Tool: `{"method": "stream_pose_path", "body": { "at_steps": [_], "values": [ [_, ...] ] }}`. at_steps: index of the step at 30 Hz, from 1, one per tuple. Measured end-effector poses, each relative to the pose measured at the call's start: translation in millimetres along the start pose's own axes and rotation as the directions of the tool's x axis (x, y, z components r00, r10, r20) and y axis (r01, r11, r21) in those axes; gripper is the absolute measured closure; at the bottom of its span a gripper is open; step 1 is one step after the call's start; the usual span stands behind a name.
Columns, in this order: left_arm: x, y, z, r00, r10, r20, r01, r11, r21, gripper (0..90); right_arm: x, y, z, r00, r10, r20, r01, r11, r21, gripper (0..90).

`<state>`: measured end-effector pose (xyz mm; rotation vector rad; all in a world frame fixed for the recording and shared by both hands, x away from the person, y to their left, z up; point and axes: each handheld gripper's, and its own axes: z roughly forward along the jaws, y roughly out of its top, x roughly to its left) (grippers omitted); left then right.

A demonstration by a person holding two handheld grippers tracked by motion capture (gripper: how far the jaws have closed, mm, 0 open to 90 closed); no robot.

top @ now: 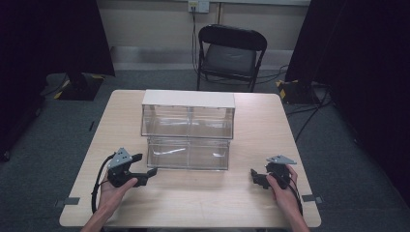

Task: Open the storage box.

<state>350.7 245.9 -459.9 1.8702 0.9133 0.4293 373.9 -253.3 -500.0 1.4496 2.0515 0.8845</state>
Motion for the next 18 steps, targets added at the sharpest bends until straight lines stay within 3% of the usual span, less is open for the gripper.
{"method": "stream_pose_path", "body": {
  "at_steps": [18],
  "values": [
    [-2.6,5.4,3.4,0.9996,-0.028,0.002,0.028,0.9996,-0.010,15.5,-0.2,0.8,1.2,1.0000,0.001,0.000,-0.001,1.000,0.002,11.0]
  ]
}}
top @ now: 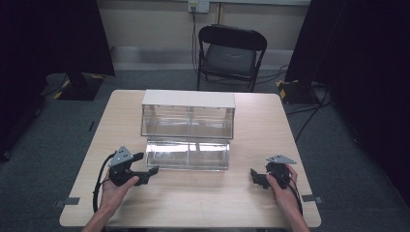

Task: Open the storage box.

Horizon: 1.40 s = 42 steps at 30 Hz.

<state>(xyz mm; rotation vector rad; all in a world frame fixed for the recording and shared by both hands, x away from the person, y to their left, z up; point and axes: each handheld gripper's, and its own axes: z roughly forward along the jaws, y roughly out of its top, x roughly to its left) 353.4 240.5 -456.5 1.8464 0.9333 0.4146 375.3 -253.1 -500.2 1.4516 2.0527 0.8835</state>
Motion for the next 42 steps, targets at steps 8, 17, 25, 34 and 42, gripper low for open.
{"method": "stream_pose_path", "body": {
  "at_steps": [8,17,25,34,42],
  "values": [
    [-1.4,3.5,1.4,1.0000,0.008,0.006,-0.008,1.0000,0.001,15.6,0.0,0.1,0.1,1.0000,0.000,0.000,0.000,1.000,0.001,10.9],
    [-1.6,4.9,0.1,1.0000,0.005,-0.004,-0.005,1.0000,-0.002,15.6,0.0,0.1,0.1,1.0000,0.000,0.000,0.000,1.000,0.001,10.9],
    [-3.5,8.8,-1.6,0.9998,0.018,-0.007,-0.018,0.9998,0.003,16.2,0.0,0.1,0.0,1.0000,0.000,0.000,0.000,1.000,0.001,10.9],
    [-3.8,12.3,-2.7,0.9999,0.015,0.000,-0.015,0.9999,0.004,15.9,0.0,0.1,0.1,1.0000,0.000,0.000,0.000,1.000,0.001,10.8],
    [-4.4,14.3,-3.1,0.9997,0.023,-0.007,-0.023,0.9997,0.006,15.9,0.0,0.1,0.1,1.0000,0.000,0.000,0.000,1.000,0.001,10.9]
  ]
}}
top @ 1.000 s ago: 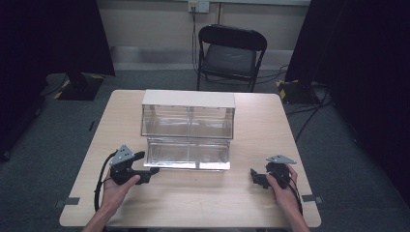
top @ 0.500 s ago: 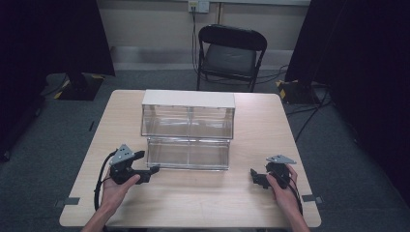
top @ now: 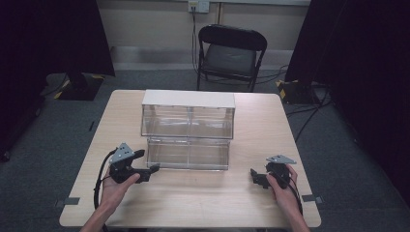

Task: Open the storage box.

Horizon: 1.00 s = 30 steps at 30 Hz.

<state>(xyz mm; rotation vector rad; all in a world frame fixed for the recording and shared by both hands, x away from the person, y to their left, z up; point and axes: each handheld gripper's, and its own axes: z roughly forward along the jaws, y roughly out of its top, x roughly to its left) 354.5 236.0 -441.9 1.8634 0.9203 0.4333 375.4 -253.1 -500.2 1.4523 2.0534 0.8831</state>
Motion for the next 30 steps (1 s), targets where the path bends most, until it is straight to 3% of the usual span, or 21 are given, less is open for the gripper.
{"method": "stream_pose_path", "body": {
  "at_steps": [1,30],
  "values": [
    [-0.1,0.7,-0.6,0.9998,0.016,-0.010,-0.016,0.9999,0.006,16.0,0.0,0.0,0.0,1.0000,0.000,0.000,0.000,1.000,0.000,10.9],
    [2.9,7.7,-5.1,1.0000,-0.002,0.003,0.002,0.9999,-0.014,16.0,0.0,0.0,0.0,1.0000,-0.001,0.000,0.001,1.000,0.000,10.8]
  ]
}}
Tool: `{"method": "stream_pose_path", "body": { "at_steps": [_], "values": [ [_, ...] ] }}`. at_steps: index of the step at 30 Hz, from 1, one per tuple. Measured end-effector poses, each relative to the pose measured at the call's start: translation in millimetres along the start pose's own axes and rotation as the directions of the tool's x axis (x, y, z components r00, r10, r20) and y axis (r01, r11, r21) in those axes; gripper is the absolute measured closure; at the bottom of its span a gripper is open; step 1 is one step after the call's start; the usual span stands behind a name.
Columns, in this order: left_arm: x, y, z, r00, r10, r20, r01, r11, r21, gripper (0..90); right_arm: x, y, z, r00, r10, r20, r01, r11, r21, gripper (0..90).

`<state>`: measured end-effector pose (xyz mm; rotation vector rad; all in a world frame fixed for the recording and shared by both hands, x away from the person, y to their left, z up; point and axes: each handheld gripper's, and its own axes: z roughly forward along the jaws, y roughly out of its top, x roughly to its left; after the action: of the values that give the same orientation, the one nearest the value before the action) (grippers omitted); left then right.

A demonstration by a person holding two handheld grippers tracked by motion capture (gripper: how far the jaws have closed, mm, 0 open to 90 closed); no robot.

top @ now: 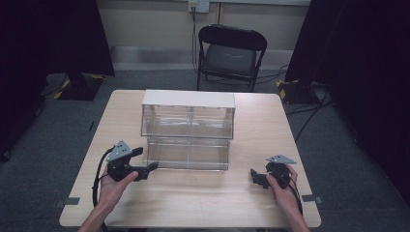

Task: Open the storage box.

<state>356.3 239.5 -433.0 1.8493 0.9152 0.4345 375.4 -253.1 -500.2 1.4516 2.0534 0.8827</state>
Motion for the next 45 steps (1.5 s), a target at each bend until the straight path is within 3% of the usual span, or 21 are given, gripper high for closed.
{"method": "stream_pose_path", "body": {
  "at_steps": [12,28,45],
  "values": [
    [1.2,4.9,-0.4,0.9999,-0.003,0.012,0.003,1.0000,0.000,15.8,0.0,0.0,0.0,1.0000,0.000,0.000,0.000,1.000,0.000,10.9],
    [1.2,10.2,0.8,1.0000,-0.002,-0.002,0.002,0.9999,-0.014,15.6,0.0,0.0,0.0,1.0000,0.001,0.000,-0.001,1.000,0.000,10.9],
    [1.7,20.2,-1.1,0.9999,-0.015,-0.002,0.015,0.9986,-0.051,15.7,0.0,0.0,0.0,1.0000,0.000,0.000,0.000,1.000,0.000,10.9]
  ]
}}
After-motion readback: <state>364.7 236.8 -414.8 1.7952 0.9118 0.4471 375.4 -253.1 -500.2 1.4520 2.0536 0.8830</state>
